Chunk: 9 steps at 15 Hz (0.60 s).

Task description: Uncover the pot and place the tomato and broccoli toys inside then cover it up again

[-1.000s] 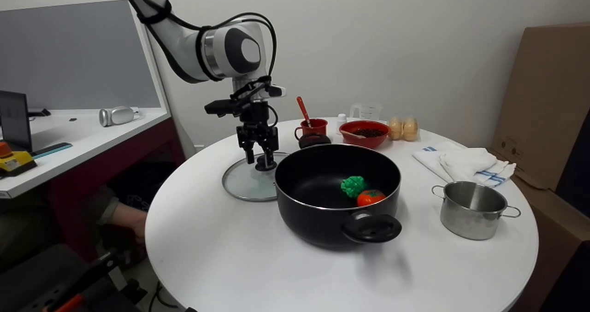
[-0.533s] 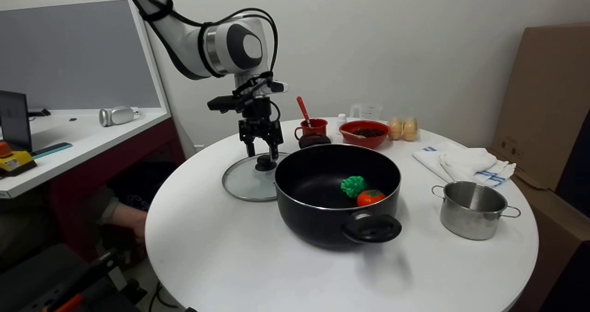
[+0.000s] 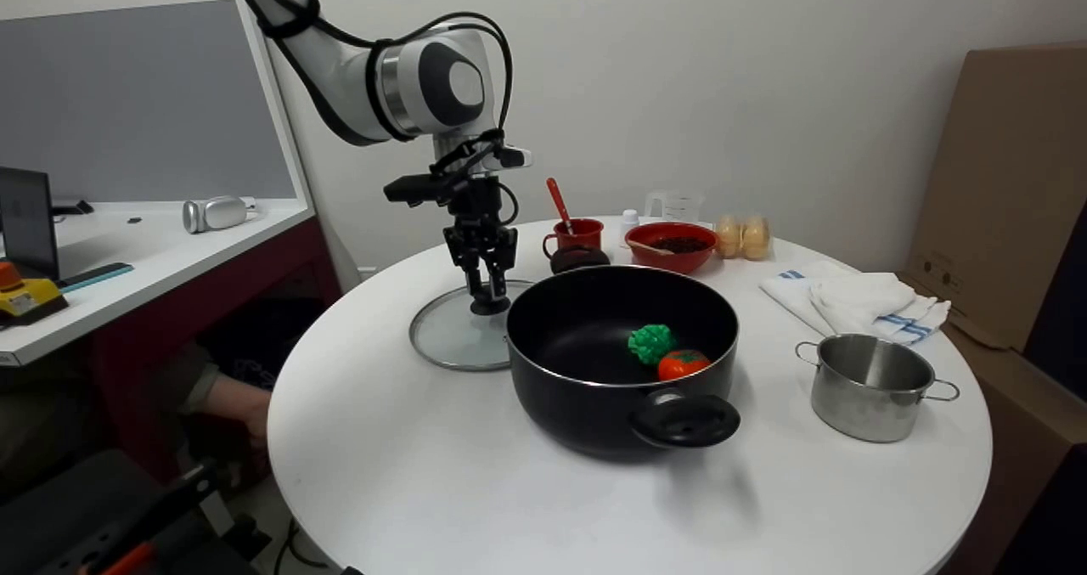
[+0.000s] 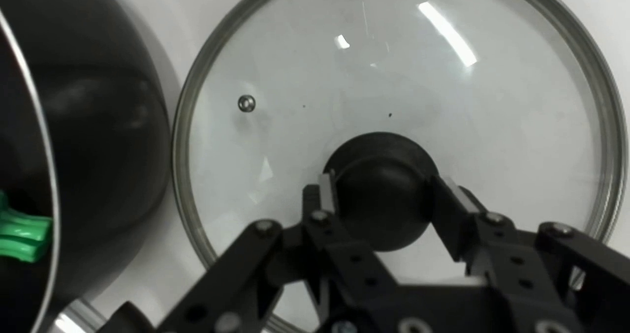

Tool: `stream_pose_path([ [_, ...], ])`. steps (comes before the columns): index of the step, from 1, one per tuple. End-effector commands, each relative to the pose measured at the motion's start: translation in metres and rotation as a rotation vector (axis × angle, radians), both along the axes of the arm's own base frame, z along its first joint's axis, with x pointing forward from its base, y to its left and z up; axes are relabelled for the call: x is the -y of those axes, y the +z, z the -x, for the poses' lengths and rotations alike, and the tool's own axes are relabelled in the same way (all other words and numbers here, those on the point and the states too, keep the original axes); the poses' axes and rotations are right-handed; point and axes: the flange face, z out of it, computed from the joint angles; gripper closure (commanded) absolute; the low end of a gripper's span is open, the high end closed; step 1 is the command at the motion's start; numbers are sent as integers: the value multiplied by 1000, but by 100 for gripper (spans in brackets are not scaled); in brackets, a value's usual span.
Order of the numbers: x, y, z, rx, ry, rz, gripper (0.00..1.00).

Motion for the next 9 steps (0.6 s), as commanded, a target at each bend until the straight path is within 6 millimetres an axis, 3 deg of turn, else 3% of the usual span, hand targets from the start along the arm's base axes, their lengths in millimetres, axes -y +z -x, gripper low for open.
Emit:
stream_pose_path([
  [1, -4, 2, -5, 17, 30, -4, 76],
  [9, -33, 37, -19, 41, 62, -14, 76],
])
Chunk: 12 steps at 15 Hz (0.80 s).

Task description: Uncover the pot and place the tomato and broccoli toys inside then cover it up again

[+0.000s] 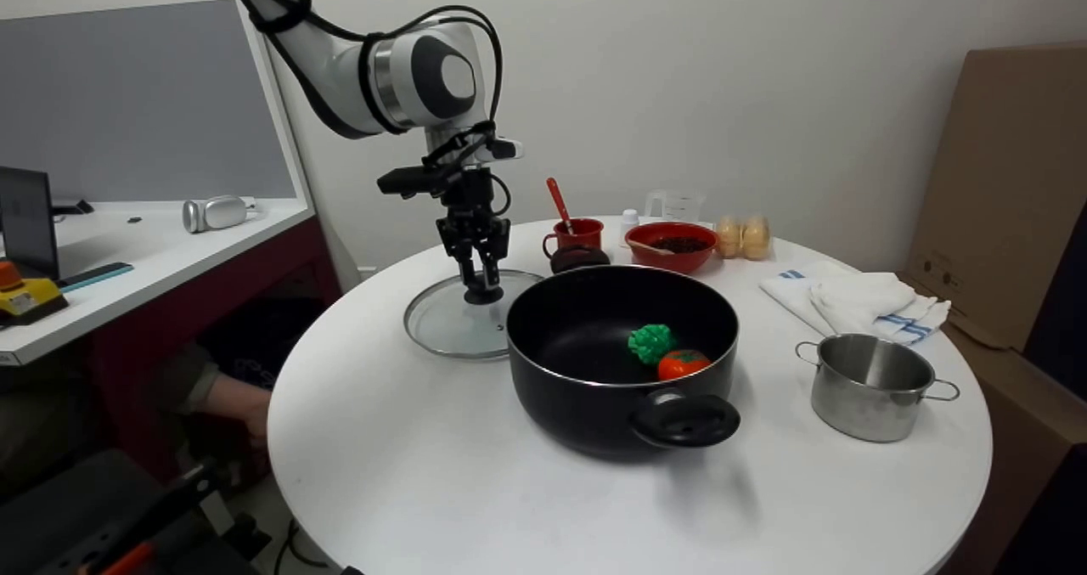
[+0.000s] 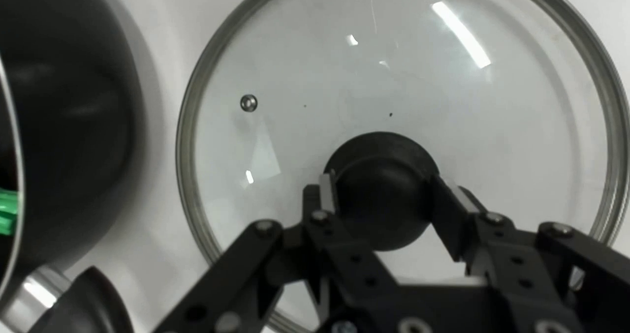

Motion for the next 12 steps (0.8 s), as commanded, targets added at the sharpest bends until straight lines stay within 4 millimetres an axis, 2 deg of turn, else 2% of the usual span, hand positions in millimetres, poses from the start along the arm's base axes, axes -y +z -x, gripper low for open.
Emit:
stream_pose_path([
  [1, -19, 34, -15, 27, 38, -6, 76],
  [5, -38, 67, -26, 61, 63, -6, 76],
  [9, -61, 108, -27, 75, 107, -22, 76],
  [12, -69, 141, -24, 80, 133, -15, 76],
])
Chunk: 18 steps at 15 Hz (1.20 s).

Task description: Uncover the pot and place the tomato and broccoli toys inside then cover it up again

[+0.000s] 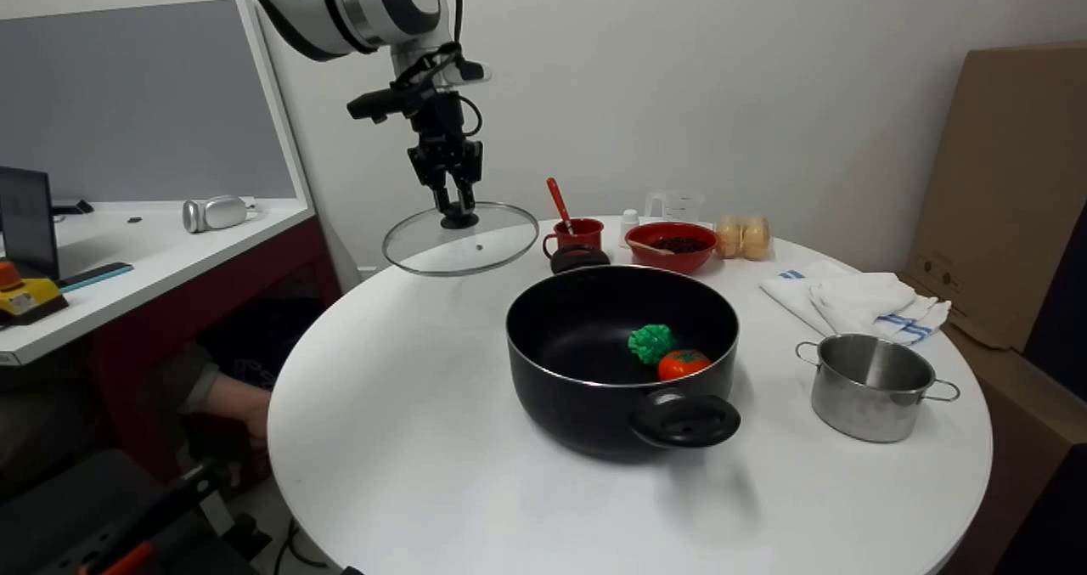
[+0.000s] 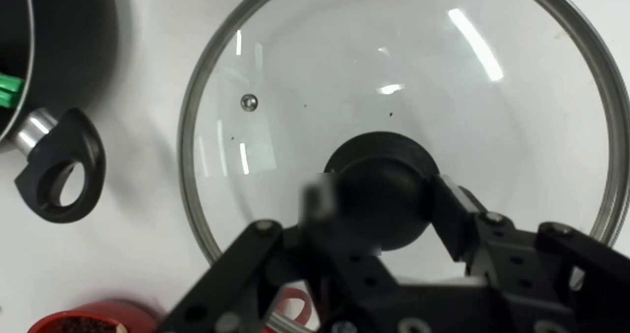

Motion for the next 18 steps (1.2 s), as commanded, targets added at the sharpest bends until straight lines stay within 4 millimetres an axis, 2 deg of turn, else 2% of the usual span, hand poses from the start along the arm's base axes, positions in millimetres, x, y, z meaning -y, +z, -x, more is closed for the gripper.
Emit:
stream_pose_path([
  [1, -9, 54, 3, 10, 42, 13, 76],
  [5, -5, 101, 10, 34, 44, 28, 76],
  [10, 27, 146, 35, 55, 14, 43, 76],
  [13, 60, 165, 57, 77, -9, 46, 76],
  [18, 138, 178, 98, 81, -91, 42, 76],
])
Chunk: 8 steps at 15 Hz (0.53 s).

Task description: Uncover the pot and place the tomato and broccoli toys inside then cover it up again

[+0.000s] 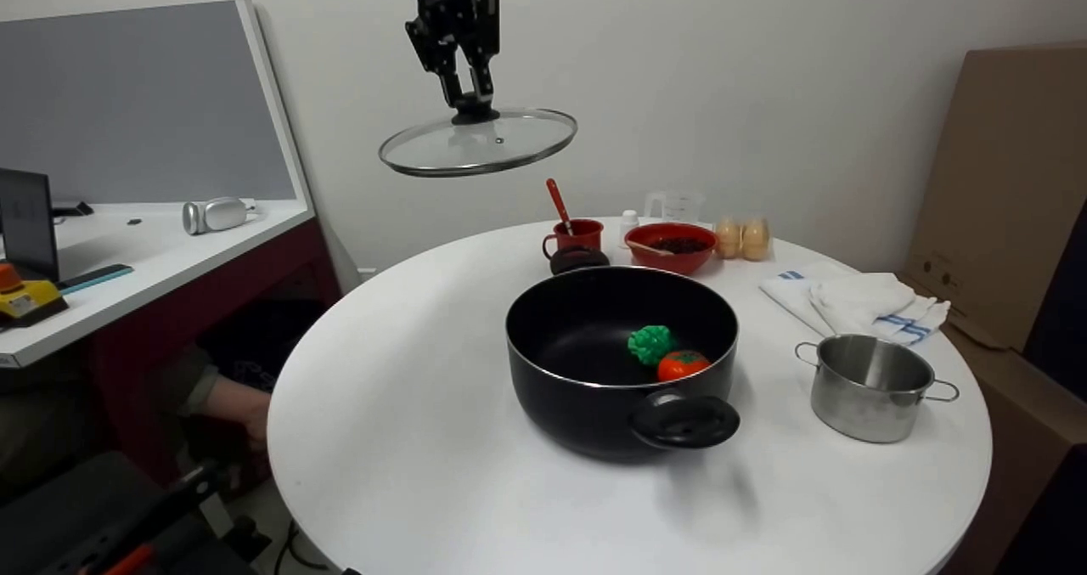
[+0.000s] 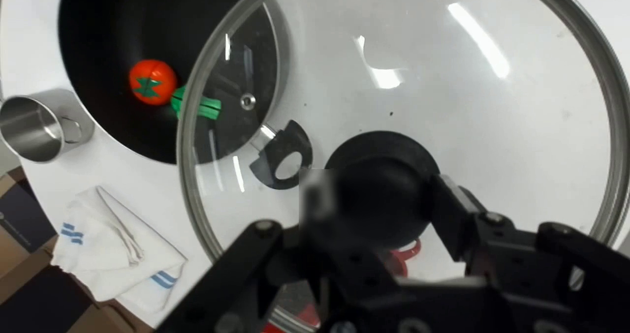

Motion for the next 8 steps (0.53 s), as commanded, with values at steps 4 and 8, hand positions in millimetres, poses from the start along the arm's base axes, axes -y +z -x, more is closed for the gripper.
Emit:
stream_pose_path([
  [4, 97, 19, 59, 34, -88, 7, 76],
  [8, 149, 14, 71, 41, -168, -1, 76],
])
